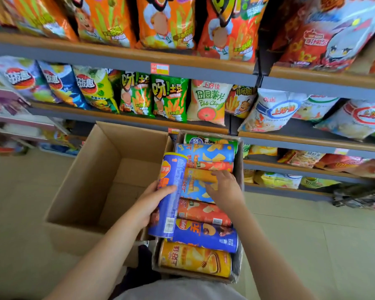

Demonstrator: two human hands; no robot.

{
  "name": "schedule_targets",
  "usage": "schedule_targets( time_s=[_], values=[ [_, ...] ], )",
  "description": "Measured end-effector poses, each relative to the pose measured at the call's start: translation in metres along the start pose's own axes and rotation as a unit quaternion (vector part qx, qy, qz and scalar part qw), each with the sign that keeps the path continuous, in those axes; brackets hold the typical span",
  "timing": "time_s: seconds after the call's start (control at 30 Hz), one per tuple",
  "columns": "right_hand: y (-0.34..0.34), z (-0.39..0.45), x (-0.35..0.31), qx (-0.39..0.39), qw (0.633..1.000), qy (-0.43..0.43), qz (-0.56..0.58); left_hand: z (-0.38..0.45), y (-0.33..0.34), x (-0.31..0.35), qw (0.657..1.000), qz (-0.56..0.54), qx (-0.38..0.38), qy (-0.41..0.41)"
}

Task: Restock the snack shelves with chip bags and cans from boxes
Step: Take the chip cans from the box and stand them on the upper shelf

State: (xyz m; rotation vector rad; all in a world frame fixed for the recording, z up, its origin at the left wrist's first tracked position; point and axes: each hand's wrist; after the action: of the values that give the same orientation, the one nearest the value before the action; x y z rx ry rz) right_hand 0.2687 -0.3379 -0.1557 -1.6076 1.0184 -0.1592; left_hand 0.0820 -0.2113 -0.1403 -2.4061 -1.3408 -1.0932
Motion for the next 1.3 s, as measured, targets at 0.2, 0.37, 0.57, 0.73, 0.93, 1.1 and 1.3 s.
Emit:
schedule_targets(
  time_s=[0.2, 0.37, 0.57, 0.73, 0.93, 1.1, 1.3],
  values=[
    [0.025, 0.017, -0.001, -0.134, 0.965, -0.037, -0.223, -0.020, -0.023, 0.006, 0.998, 0.002, 0.064, 0.006],
    [0.021, 0.019, -0.002, -0.141, 0.978, -0.014, -0.151, -0.033, -0.035, 0.028, 0.996, 0.002, 0.082, 0.037],
    [-0.020, -0.024, -0.036, -0.086, 0.915, 0.034, 0.392, -0.032, -0.038, 0.064, 0.996, 0.023, 0.049, 0.071],
    [-0.068, -0.043, -0.105, 0.003, 0.848, 0.021, 0.529, -0.036, -0.028, 0.120, 0.989, 0.051, -0.041, 0.135],
    [-0.109, -0.050, -0.212, 0.041, 0.830, -0.070, 0.553, -0.067, -0.067, 0.208, 0.960, -0.013, -0.132, 0.248],
    [-0.153, -0.021, -0.321, 0.125, 0.802, -0.181, 0.556, -0.110, -0.124, 0.319, 0.883, -0.010, -0.171, 0.438],
    [-0.246, 0.051, -0.426, 0.321, 0.782, -0.260, 0.467, -0.121, -0.144, 0.468, 0.797, 0.031, -0.142, 0.586]
  ],
)
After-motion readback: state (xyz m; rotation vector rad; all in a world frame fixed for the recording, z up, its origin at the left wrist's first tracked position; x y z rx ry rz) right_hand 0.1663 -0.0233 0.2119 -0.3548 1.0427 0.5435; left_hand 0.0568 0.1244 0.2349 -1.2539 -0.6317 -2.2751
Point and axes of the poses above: each hand's wrist, its own z-axis towards the middle knuckle, its own y-axis out of the palm, x = y × z, and after that the axes turned 3 degrees about -z, right-handed
